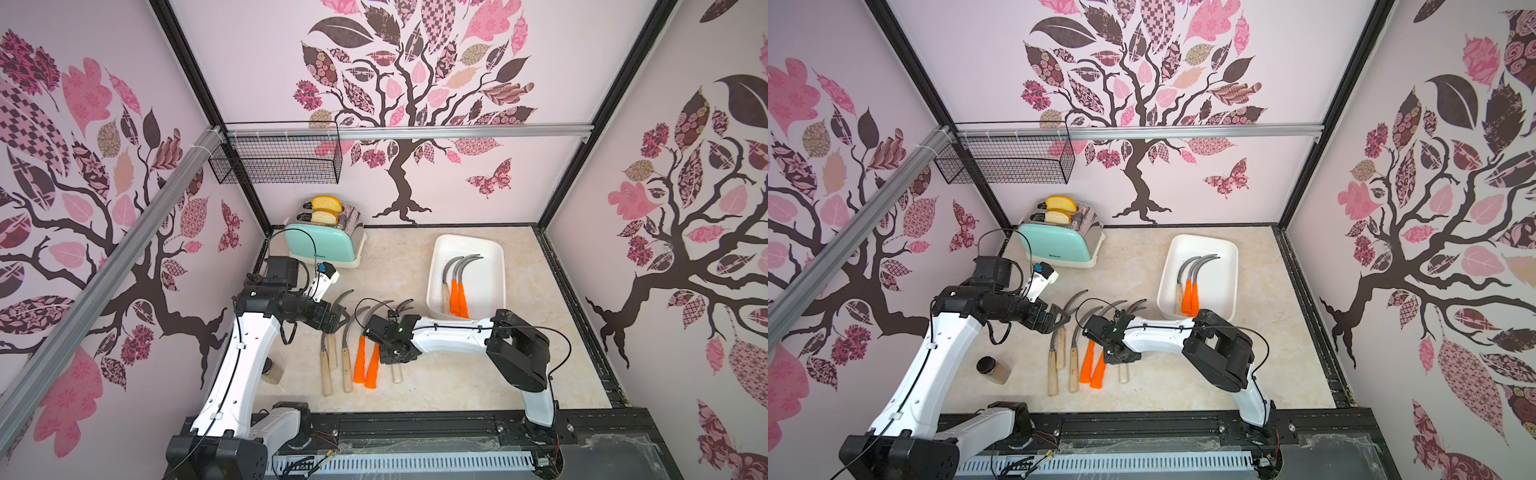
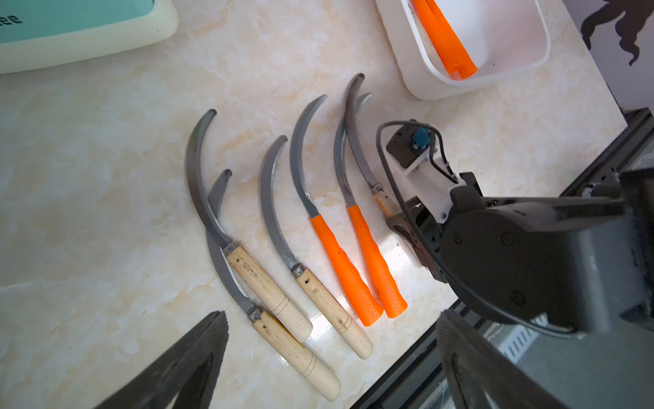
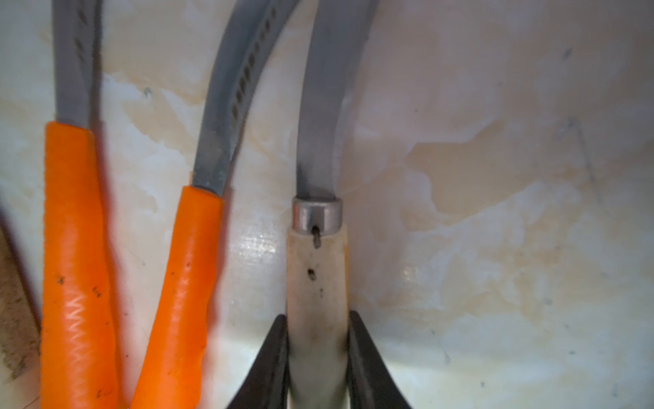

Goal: Put small sickles into storage boxes
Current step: Pick up the sickle at the center of the board.

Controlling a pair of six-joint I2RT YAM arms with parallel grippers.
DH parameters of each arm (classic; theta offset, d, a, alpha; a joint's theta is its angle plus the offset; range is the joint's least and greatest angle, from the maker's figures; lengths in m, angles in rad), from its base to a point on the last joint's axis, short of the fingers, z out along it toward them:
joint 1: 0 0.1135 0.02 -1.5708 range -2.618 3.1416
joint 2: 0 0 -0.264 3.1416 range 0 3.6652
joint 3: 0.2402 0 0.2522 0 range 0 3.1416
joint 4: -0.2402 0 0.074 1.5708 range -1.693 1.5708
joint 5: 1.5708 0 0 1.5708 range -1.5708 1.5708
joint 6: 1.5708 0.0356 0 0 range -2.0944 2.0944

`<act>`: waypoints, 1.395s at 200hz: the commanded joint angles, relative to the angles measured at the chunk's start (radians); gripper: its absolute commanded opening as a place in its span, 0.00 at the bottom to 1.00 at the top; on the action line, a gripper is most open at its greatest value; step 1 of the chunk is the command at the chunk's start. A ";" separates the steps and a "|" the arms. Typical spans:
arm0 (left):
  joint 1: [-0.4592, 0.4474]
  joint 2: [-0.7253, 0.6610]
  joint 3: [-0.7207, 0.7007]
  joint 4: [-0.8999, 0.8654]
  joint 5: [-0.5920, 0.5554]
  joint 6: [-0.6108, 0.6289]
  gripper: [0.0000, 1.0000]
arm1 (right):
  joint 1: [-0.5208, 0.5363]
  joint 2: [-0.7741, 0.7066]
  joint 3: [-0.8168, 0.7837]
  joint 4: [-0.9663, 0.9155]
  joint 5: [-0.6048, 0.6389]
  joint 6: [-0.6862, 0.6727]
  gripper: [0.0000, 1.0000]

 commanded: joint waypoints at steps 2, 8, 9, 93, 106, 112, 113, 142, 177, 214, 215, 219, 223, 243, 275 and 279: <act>-0.002 -0.021 -0.008 -0.059 0.085 0.089 0.96 | -0.004 0.027 -0.031 -0.017 -0.013 -0.002 0.21; -0.002 -0.020 -0.009 -0.065 0.094 0.098 0.96 | -0.004 0.027 -0.029 -0.017 -0.012 -0.002 0.21; -0.001 -0.019 -0.010 -0.065 0.096 0.100 0.96 | -0.004 0.026 -0.029 -0.016 -0.012 -0.001 0.20; -0.001 -0.010 -0.011 -0.086 0.114 0.148 0.97 | -0.008 0.023 -0.032 -0.012 -0.013 -0.012 0.15; -0.001 -0.007 -0.010 -0.085 0.111 0.148 0.97 | -0.010 0.025 -0.036 -0.010 -0.014 -0.011 0.14; -0.001 -0.005 -0.008 -0.086 0.112 0.148 0.97 | -0.011 0.023 -0.040 -0.010 -0.014 -0.011 0.13; -0.001 -0.005 -0.009 -0.085 0.112 0.148 0.97 | -0.011 0.024 -0.038 -0.011 -0.014 -0.012 0.13; -0.001 -0.002 -0.003 -0.078 0.111 0.145 0.97 | -0.012 0.014 -0.045 -0.012 -0.009 -0.017 0.08; -0.001 0.010 0.009 -0.067 0.114 0.127 0.97 | -0.012 -0.018 -0.058 -0.006 0.006 -0.041 0.06; -0.002 0.024 0.013 -0.068 0.123 0.131 0.97 | -0.015 -0.053 -0.077 -0.019 0.023 -0.053 0.04; -0.002 0.024 0.013 -0.068 0.122 0.131 0.97 | -0.016 -0.054 -0.076 -0.020 0.024 -0.053 0.04; -0.002 0.024 0.015 -0.067 0.120 0.132 0.97 | -0.017 -0.058 -0.077 -0.020 0.025 -0.054 0.04; -0.002 0.027 0.017 -0.068 0.118 0.131 0.97 | -0.018 -0.060 -0.077 -0.021 0.026 -0.055 0.04; -0.002 0.029 0.022 -0.070 0.115 0.134 0.97 | -0.021 -0.076 -0.078 -0.020 0.025 -0.064 0.04; -0.001 0.031 0.027 -0.071 0.113 0.135 0.97 | -0.021 -0.096 -0.063 -0.036 0.027 -0.087 0.04; -0.002 0.031 0.029 -0.071 0.114 0.134 0.97 | -0.021 -0.098 -0.059 -0.038 0.026 -0.091 0.04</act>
